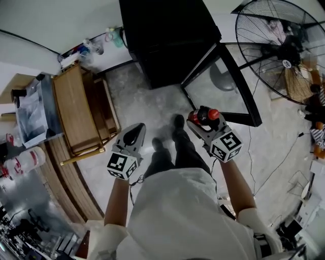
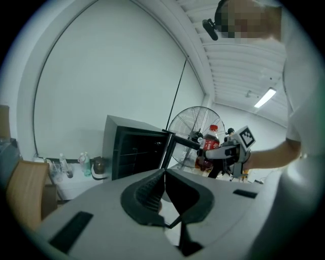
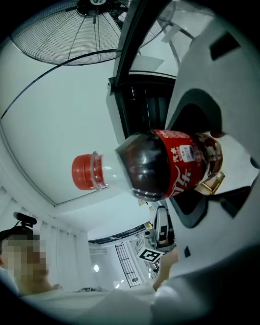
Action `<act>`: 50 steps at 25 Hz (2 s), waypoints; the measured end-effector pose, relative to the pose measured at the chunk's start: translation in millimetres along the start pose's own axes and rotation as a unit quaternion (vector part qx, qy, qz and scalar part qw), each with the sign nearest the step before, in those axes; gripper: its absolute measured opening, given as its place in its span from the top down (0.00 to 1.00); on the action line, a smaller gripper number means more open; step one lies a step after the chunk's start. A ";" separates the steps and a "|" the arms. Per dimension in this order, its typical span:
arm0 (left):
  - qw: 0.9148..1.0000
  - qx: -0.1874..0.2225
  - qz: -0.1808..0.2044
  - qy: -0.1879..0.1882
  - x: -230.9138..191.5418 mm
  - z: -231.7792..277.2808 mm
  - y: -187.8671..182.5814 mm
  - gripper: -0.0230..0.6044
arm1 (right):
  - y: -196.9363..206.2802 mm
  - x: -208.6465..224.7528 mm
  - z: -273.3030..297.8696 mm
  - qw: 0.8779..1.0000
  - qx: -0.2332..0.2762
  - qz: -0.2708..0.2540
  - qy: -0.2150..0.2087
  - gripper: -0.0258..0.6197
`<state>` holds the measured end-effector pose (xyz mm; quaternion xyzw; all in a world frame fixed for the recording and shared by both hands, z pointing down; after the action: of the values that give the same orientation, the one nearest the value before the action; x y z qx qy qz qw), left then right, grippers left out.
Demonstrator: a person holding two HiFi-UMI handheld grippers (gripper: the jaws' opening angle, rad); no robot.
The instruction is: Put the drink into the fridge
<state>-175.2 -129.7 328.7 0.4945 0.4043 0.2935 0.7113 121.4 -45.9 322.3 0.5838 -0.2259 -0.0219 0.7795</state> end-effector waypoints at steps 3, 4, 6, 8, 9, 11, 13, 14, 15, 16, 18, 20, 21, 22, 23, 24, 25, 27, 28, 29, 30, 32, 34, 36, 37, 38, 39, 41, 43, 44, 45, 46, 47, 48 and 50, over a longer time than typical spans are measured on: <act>1.000 0.013 0.010 0.016 -4.8 21.1 -2.1 0.95 | 1.8 20.6 15.4 1.000 -0.010 -0.001 -0.009 0.48; 1.000 0.015 0.013 0.019 -9.0 27.9 -2.2 0.95 | 3.8 27.0 22.1 1.000 -0.013 -0.002 -0.012 0.48; 1.000 0.013 0.016 0.020 -18.6 41.3 -1.5 0.95 | 9.5 39.4 36.4 1.000 -0.016 -0.001 -0.019 0.48; 0.999 0.015 0.023 0.026 -28.3 52.7 10.2 0.95 | 16.7 50.6 49.2 1.000 -0.016 0.000 -0.026 0.48; 0.999 0.017 0.026 0.031 -33.2 58.7 17.3 0.95 | 21.6 56.5 55.2 0.999 -0.014 -0.001 -0.029 0.48; 0.999 0.014 0.031 0.035 -41.7 73.2 24.4 0.95 | 33.4 69.9 67.1 0.999 -0.011 -0.004 -0.030 0.48; 0.999 0.009 0.037 0.036 -48.7 86.4 31.7 0.95 | 43.8 82.6 76.7 1.000 -0.007 -0.007 -0.030 0.48; 0.998 0.006 0.041 0.039 -52.2 91.5 36.8 0.95 | 48.7 87.9 80.4 1.000 -0.005 -0.007 -0.030 0.48; 0.998 0.003 0.045 0.043 -56.3 96.0 42.3 0.95 | 53.5 92.6 84.3 1.000 -0.002 -0.007 -0.030 0.48; 0.998 0.000 0.049 0.046 -61.0 100.5 48.1 0.95 | 58.2 97.3 88.7 0.999 0.001 -0.008 -0.031 0.48; 0.997 -0.004 0.057 0.053 -69.8 110.2 60.3 0.95 | 68.1 108.0 97.4 0.999 0.005 -0.011 -0.031 0.48; 0.996 -0.002 0.062 0.060 -76.5 121.5 72.8 0.95 | 79.4 120.6 104.9 0.999 0.008 -0.013 -0.030 0.48; 0.996 -0.001 0.062 0.065 -79.5 127.4 79.1 0.95 | 84.6 126.7 108.9 0.999 0.010 -0.015 -0.031 0.48; 0.996 -0.001 0.060 0.072 -82.2 132.9 85.8 0.95 | 89.7 132.2 113.2 0.999 0.010 -0.017 -0.033 0.48; 0.995 -0.003 0.058 0.081 -85.0 138.1 93.3 0.95 | 95.4 137.4 118.1 0.999 0.009 -0.018 -0.036 0.48; 0.994 -0.006 0.055 0.089 -87.9 143.2 101.3 0.95 | 102.0 142.6 123.5 0.999 0.009 -0.019 -0.041 0.48; 0.994 -0.005 0.055 0.096 -91.1 149.1 108.9 0.95 | 109.8 147.8 129.5 0.999 0.008 -0.019 -0.046 0.48; 0.992 0.004 0.065 0.105 -97.8 162.9 122.5 0.95 | 126.3 157.2 142.6 0.998 0.008 -0.022 -0.057 0.48; 0.992 0.008 0.072 0.107 -101.4 169.4 130.1 0.95 | 133.3 161.2 149.2 0.998 0.009 -0.026 -0.063 0.48; 0.991 0.009 0.076 0.109 -105.1 175.2 138.3 0.95 | 140.0 165.1 155.5 0.997 0.011 -0.030 -0.070 0.48; 0.991 0.009 0.078 0.110 -108.9 180.4 146.2 0.95 | 146.9 169.3 161.6 0.996 0.014 -0.032 -0.076 0.48; 0.990 0.016 0.080 0.116 -117.0 190.6 159.7 0.95 | 159.6 178.6 173.5 0.996 0.021 -0.038 -0.084 0.48; 0.989 0.032 0.084 0.119 -125.6 200.6 170.2 0.95 | 168.1 188.9 184.7 0.995 0.030 -0.040 -0.088 0.48; 0.987 0.048 0.093 0.121 -134.5 207.9 178.9 0.95 | 175.4 196.7 194.4 0.994 0.042 -0.039 -0.088 0.48; 0.986 0.054 0.099 0.125 -138.9 210.1 184.5 0.95 | 180.1 198.7 198.4 0.994 0.047 -0.041 -0.090 0.48; 0.984 0.057 0.105 0.130 -142.9 211.7 191.7 0.95 | 185.4 200.4 201.9 0.993 0.050 -0.045 -0.092 0.48; 0.983 0.057 0.110 0.135 -146.6 213.5 200.3 0.95 | 191.1 202.4 205.4 0.993 0.051 -0.052 -0.096 0.48; 0.982 0.057 0.116 0.139 -155.0 218.0 220.1 0.95 | 203.3 208.3 214.5 0.991 0.054 -0.068 -0.101 0.48; 0.981 0.061 0.125 0.133 -165.6 224.2 241.3 0.95 | 218.5 216.3 225.5 0.990 0.062 -0.081 -0.101 0.48; 0.981 0.066 0.130 0.129 -170.1 227.6 252.4 0.95 | 227.4 220.6 230.0 0.989 0.066 -0.087 -0.099 0.48; 0.981 0.070 0.131 0.126 -173.2 230.6 263.5 0.95 | 236.6 224.6 233.3 0.989 0.068 -0.093 -0.096 0.48; 0.981 0.074 0.130 0.125 -175.1 232.7 274.1 0.95 | 245.8 228.1 235.7 0.989 0.070 -0.096 -0.092 0.48; 0.980 0.078 0.130 0.125 -176.4 233.4 283.6 0.95 | 254.7 230.4 237.6 0.989 0.071 -0.098 -0.088 0.48; 0.980 0.081 0.132 0.126 -177.7 232.6 292.2 0.95 | 263.4 231.4 238.8 0.989 0.073 -0.098 -0.083 0.48; 0.978 0.081 0.139 0.129 -180.6 230.3 307.5 0.95 | 278.3 231.1 239.2 0.989 0.079 -0.098 -0.078 0.48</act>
<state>-71.7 -280.5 711.8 0.5596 0.4427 0.4171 0.5628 174.4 -241.8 705.5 0.6590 -0.2290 -0.1261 0.7052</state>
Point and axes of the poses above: the fingertips, and each gripper's own axes: z forward along the fingers, x to its right, y out of its underside, the point moved 10 cm from there along -z, backward along the fingers, and after that the axes turned 11 degrees about x, right-handed, at the moved point
